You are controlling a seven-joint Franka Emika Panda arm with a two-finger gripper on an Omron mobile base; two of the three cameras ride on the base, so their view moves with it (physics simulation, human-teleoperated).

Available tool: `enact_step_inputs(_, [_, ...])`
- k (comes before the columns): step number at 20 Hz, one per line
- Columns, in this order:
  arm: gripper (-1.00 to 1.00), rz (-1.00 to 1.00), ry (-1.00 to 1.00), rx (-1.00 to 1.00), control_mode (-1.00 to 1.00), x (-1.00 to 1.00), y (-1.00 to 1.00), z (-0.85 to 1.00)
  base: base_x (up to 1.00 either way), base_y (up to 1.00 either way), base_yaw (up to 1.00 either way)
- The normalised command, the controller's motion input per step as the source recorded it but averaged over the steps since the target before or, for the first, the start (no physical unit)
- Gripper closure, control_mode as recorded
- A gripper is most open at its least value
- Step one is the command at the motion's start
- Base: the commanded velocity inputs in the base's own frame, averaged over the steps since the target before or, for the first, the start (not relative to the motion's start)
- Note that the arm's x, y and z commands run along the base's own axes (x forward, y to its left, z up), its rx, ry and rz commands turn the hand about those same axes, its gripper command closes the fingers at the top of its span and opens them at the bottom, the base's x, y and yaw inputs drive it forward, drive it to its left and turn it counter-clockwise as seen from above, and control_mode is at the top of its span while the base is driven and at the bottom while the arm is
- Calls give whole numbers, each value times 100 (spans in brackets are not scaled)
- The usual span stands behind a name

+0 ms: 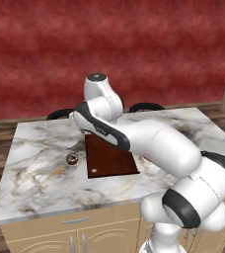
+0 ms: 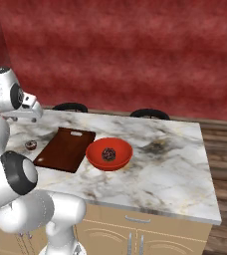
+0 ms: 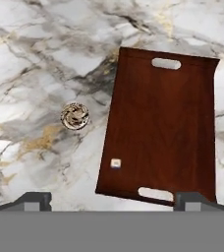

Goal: Place the bowl with cake and the cupcake onto the tray.

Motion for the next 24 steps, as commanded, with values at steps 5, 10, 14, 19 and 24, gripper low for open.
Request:
enact_step_inputs(5, [-100, 0, 0, 0, -100, 29, 62, -47, 0, 0, 0])
enact_step_inputs(10, [-100, 0, 3, 0, -100, 38, 36, -40, 0, 0, 0])
enact_step_inputs(14, [-100, 0, 2, 0, -100, 30, 19, -24, 0, 0, 0])
enact_step_inputs(19, [-100, 0, 1, 0, -100, 19, 7, -27, 0, 0, 0])
enact_step_inputs(24, [-100, 0, 0, 0, -100, 20, 0, -30, 0, 0, 0])
